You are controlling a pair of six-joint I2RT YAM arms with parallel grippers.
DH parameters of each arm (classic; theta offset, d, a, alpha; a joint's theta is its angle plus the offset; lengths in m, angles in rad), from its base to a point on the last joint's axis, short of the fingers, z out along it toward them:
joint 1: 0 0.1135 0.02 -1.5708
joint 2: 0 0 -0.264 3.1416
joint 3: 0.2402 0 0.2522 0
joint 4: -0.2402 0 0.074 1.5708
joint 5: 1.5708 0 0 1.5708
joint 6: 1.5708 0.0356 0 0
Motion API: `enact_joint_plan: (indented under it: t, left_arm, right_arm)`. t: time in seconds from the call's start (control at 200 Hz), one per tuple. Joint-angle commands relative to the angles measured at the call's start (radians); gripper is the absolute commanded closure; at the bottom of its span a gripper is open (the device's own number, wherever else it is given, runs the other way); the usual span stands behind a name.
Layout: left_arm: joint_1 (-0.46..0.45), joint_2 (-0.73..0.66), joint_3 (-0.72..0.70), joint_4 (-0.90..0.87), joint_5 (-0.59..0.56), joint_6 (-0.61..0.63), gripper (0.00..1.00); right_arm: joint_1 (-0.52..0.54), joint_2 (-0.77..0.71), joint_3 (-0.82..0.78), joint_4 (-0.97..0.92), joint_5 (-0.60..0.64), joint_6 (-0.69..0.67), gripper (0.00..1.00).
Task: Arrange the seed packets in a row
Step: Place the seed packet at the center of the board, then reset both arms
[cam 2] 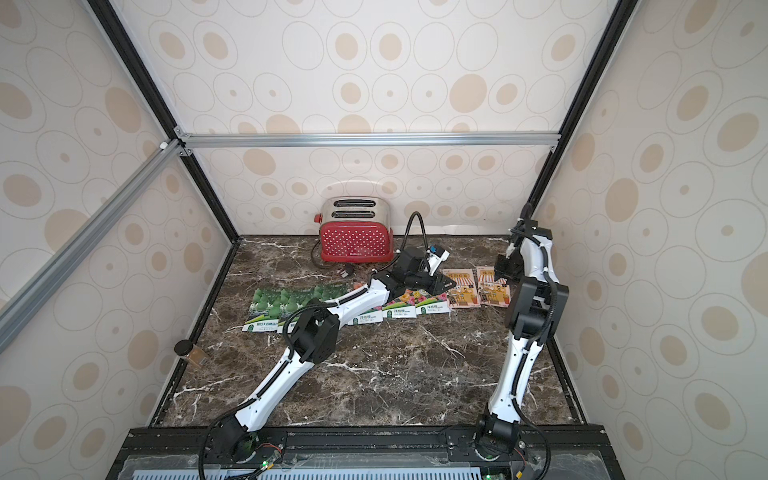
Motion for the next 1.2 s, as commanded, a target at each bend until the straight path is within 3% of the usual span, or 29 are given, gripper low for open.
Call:
enact_joint_plan:
  t: [0.0, 0.045, 0.075, 0.11, 0.14, 0.205, 0.29, 0.32, 0.441, 0.586, 0.776, 0.871, 1.057, 1.197]
  left_arm:
    - [0.001, -0.197, -0.166, -0.019, -0.145, 0.115, 0.67]
    - [0.005, -0.272, -0.264, 0.005, -0.193, 0.124, 0.66]
    - [0.011, -0.317, -0.327, 0.019, -0.214, 0.127, 0.64]
    - [0.019, -0.373, -0.392, 0.024, -0.25, 0.124, 0.62]
    - [0.025, -0.421, -0.445, 0.022, -0.285, 0.122, 0.61]
    - [0.037, -0.533, -0.575, 0.029, -0.367, 0.13, 0.6]
    - [0.051, -0.679, -0.745, 0.028, -0.484, 0.143, 0.55]
    - [0.056, -0.728, -0.802, 0.026, -0.538, 0.141, 0.47]
    - [0.08, -0.932, -1.034, 0.059, -0.717, 0.13, 0.31]
    - [0.111, -1.128, -1.239, 0.06, -0.935, 0.133, 0.12]
    - [0.241, -1.339, -1.444, 0.023, -1.01, 0.131, 0.1]
    - [0.265, -1.472, -1.625, 0.178, -1.128, 0.224, 0.08]
    - [0.361, -1.702, -1.84, 0.277, -1.27, 0.275, 0.01]
    - [0.406, -1.822, -1.948, 0.317, -1.265, 0.355, 0.01]
  right_arm:
    - [0.094, -0.174, -0.147, 0.173, -0.075, -0.093, 0.5]
    - [0.116, -0.234, -0.224, 0.227, -0.089, -0.094, 0.43]
    - [0.127, -0.273, -0.263, 0.253, -0.106, -0.092, 0.32]
    - [0.139, -0.324, -0.318, 0.294, -0.13, -0.091, 0.29]
    - [0.147, -0.369, -0.372, 0.332, -0.144, -0.087, 0.11]
    - [0.17, -0.468, -0.483, 0.403, -0.181, -0.087, 0.0]
    - [0.2, -0.593, -0.635, 0.486, -0.201, -0.072, 0.0]
    - [0.21, -0.642, -0.691, 0.519, -0.207, -0.065, 0.0]
    - [0.234, -0.836, -0.942, 0.687, -0.195, -0.004, 0.0]
    - [0.275, -1.039, -1.233, 0.936, -0.061, 0.103, 0.0]
    - [0.417, -1.191, -1.485, 1.185, 0.156, -0.007, 0.0]
    - [0.488, -1.206, -1.526, 1.229, 0.255, -0.079, 0.0]
    - [0.492, -1.231, -1.611, 1.325, 0.312, -0.038, 0.0]
    - [0.492, -1.213, -1.665, 1.404, 0.37, -0.027, 0.0]
